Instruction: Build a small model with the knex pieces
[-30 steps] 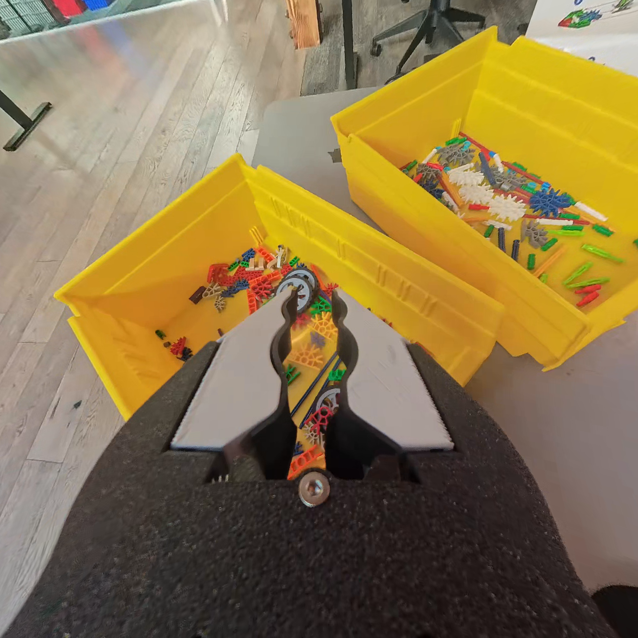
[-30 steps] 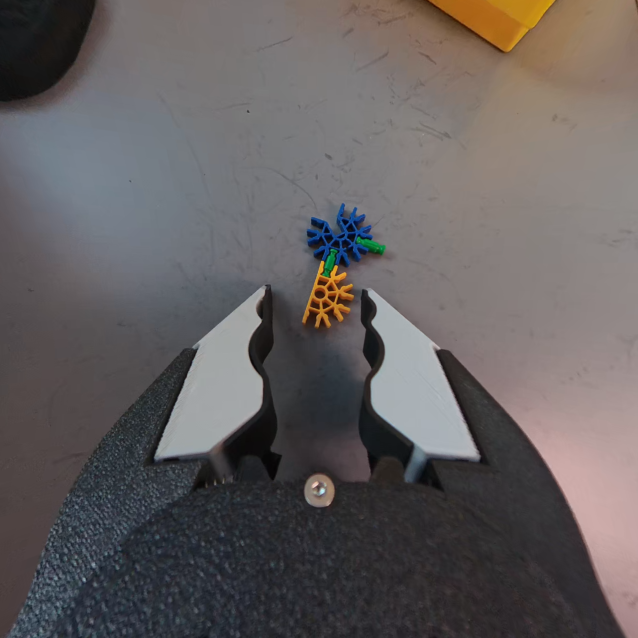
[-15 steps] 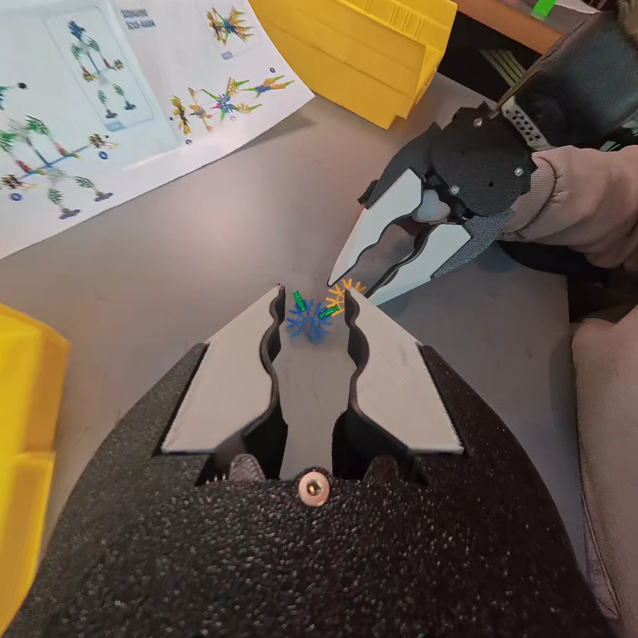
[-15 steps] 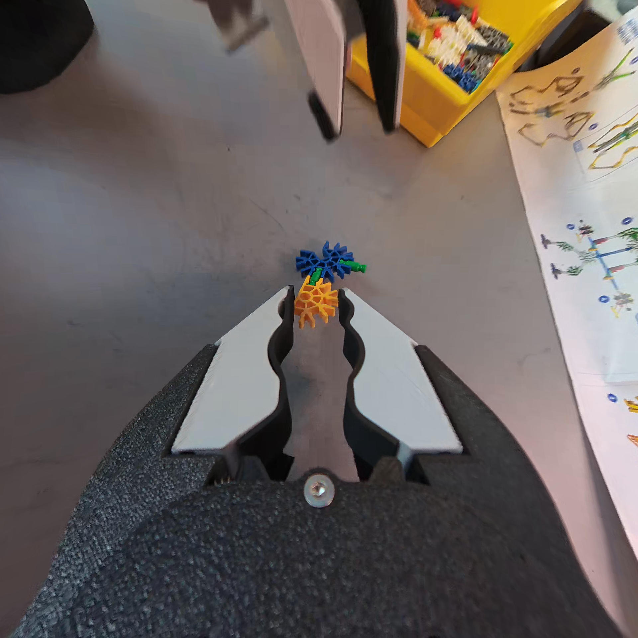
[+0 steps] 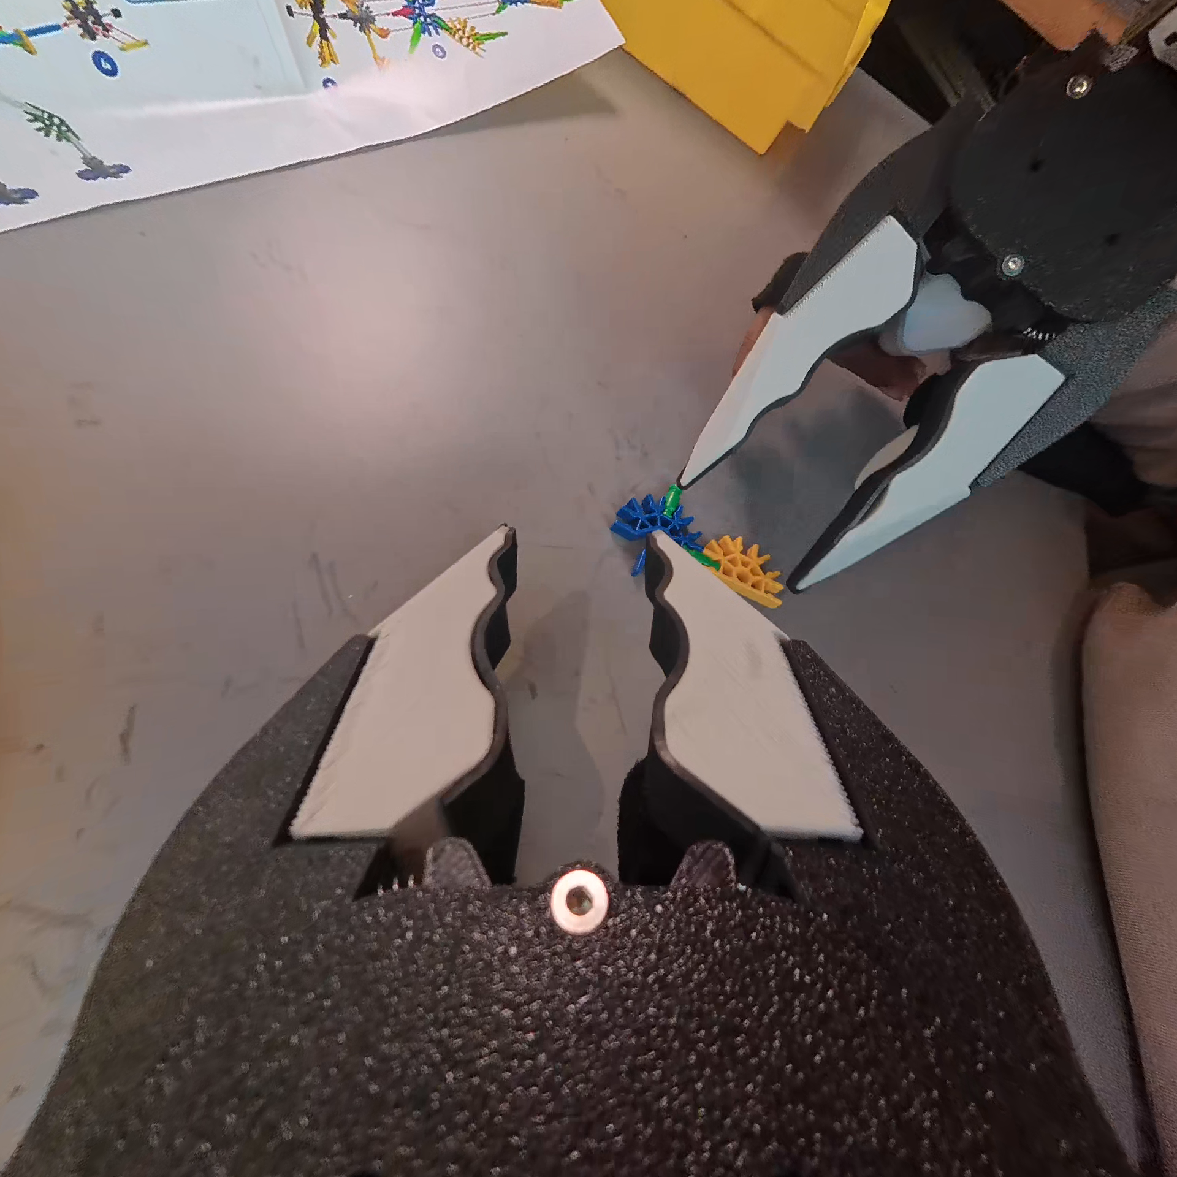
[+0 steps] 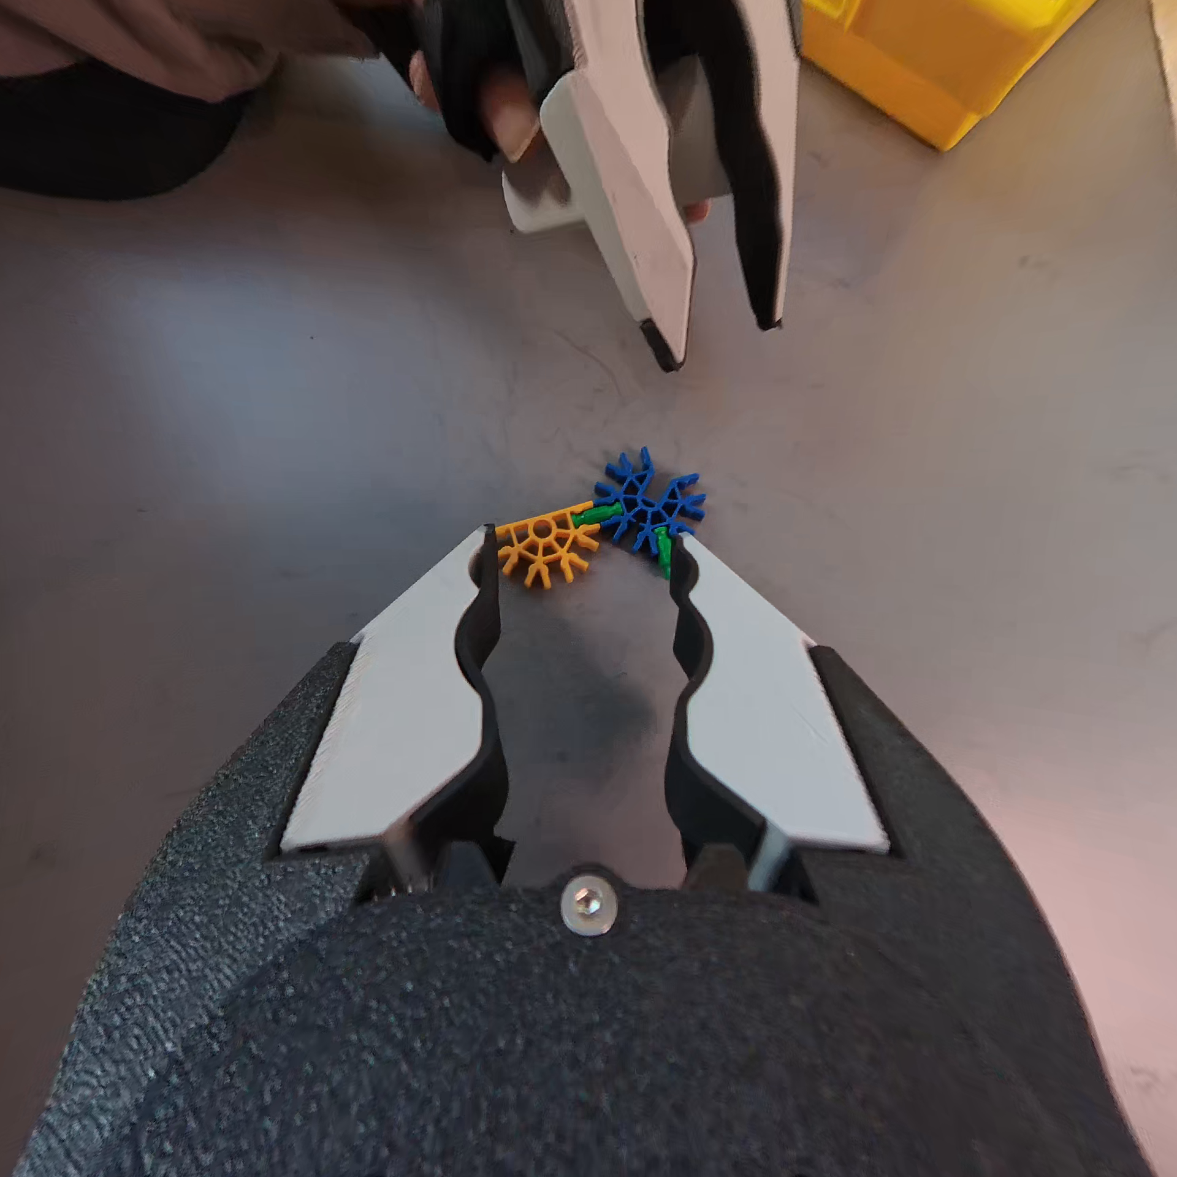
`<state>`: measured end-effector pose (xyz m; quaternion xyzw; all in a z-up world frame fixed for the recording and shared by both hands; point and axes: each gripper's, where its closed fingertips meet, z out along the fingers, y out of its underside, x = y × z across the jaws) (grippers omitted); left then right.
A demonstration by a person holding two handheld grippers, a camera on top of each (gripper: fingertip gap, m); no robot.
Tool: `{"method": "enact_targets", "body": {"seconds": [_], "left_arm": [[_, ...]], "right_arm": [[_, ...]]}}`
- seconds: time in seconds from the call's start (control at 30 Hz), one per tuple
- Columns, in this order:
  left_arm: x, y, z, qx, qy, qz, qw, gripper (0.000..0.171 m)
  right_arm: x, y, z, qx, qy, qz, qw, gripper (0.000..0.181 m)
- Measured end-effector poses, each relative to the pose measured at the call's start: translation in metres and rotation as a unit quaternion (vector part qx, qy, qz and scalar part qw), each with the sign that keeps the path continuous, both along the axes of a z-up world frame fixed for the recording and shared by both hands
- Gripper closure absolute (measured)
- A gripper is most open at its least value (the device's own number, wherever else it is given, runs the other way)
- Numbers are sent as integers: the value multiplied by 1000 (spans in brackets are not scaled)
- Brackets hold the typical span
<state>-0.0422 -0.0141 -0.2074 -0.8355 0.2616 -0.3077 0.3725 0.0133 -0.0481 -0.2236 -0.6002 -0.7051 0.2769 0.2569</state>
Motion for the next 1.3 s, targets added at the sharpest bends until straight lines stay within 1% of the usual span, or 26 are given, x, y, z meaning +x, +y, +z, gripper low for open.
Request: {"method": "enact_targets", "body": {"seconds": [0.07,0.17,0.27,0.3,0.33,0.37,0.47,0.53,0.67,0.7,0.73,0.77,0.83,0.87,0.93,1.03,1.17,1.23,1.3], "left_arm": [[-2,2,-2,11,18,4,1000,132],[-1,2,-4,17,27,5,999,133],[-1,3,-4,22,30,7,999,133],[-1,3,-4,22,30,8,999,133],[-1,3,-4,22,30,9,999,133],[-1,3,-4,22,30,10,999,133],[-3,4,-4,22,28,14,999,134],[-2,5,-4,19,21,15,999,134],[0,4,-5,12,15,11,1000,134],[1,3,-5,14,17,10,1000,134],[1,3,-5,15,19,8,1000,134],[2,2,-4,17,20,7,1000,134],[2,1,-2,19,18,5,1000,134],[3,1,-1,18,14,2,1000,134],[5,-1,0,15,7,-2,1000,134],[8,-5,0,5,-2,-14,1000,134],[19,-20,0,-10,-5,-61,998,134],[27,-29,-6,-21,9,-85,996,131],[32,-35,-16,-27,42,-100,994,125]], "right_arm": [[2,-6,-9,13,-36,-7,999,128],[0,-7,-10,21,-49,-28,998,130],[1,-7,-11,29,-53,-27,998,131],[2,-7,-11,38,-56,-22,997,146],[1,-2,-8,55,-47,-29,997,149],[1,0,-3,58,-38,-30,997,148],[1,-5,12,28,-19,-34,999,142],[2,-8,9,23,-27,-34,999,136],[-7,-10,-10,30,-39,-36,998,137],[-10,-9,-11,28,-29,-37,999,141],[-9,-8,-13,22,-32,-37,999,152],[-10,-10,-13,5,-27,-30,999,159],[-9,-6,-13,19,-21,-18,999,180],[-8,-6,-12,23,-19,-9,1000,181],[-6,-6,-12,23,-18,2,1000,181],[-3,3,-6,34,-4,0,999,181],[2,26,8,39,26,-38,998,181],[5,39,13,45,38,-59,997,174],[10,49,13,47,36,-73,996,167]]}}
